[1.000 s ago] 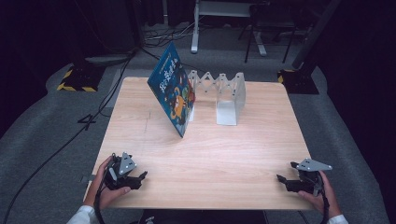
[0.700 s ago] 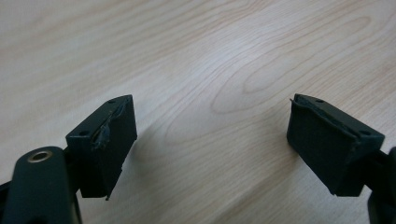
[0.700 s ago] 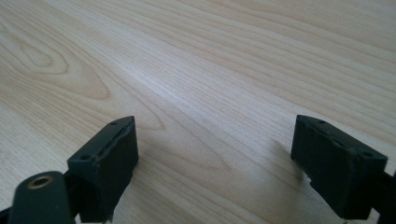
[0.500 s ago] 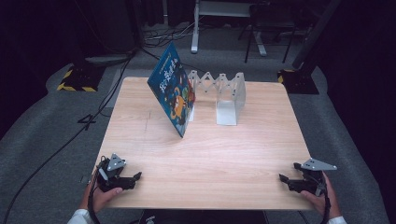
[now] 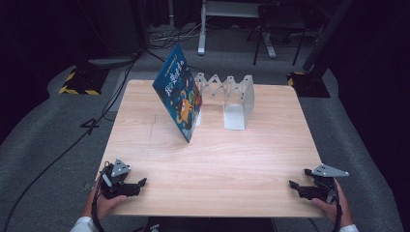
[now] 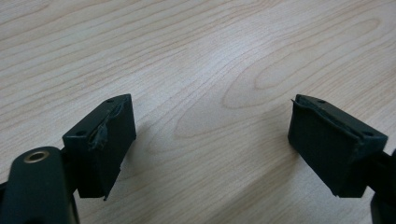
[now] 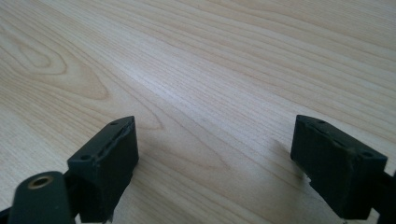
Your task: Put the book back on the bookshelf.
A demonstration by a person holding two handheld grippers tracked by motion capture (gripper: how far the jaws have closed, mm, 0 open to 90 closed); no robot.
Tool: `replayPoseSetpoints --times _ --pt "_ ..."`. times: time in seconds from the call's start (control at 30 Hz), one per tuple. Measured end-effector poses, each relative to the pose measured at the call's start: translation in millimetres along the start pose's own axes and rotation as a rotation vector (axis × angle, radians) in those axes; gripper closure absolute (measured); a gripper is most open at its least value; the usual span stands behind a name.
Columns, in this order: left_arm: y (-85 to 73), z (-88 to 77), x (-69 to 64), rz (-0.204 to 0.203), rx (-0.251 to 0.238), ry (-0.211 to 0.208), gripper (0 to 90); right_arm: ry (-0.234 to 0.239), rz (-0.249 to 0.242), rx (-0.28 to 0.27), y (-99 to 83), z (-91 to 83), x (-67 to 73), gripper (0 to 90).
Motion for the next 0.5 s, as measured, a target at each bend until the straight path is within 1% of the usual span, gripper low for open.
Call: replayPoseSetpoints --times 0.5 --pt "1.3 1.1 -0.1 -0.007 -0.005 0.003 15.5 0.001 0.001 -0.001 0.0 -0.1 0.1 15.3"
Point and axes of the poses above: each handheld gripper's, and its own axes: z roughly forward along the jaws, y roughly out of its top, x roughly to its left, the point moved 4 cm from there along z, roughly forward along the jaws, and after that the axes turned 10 degrees about x, right-handed, at the moved point
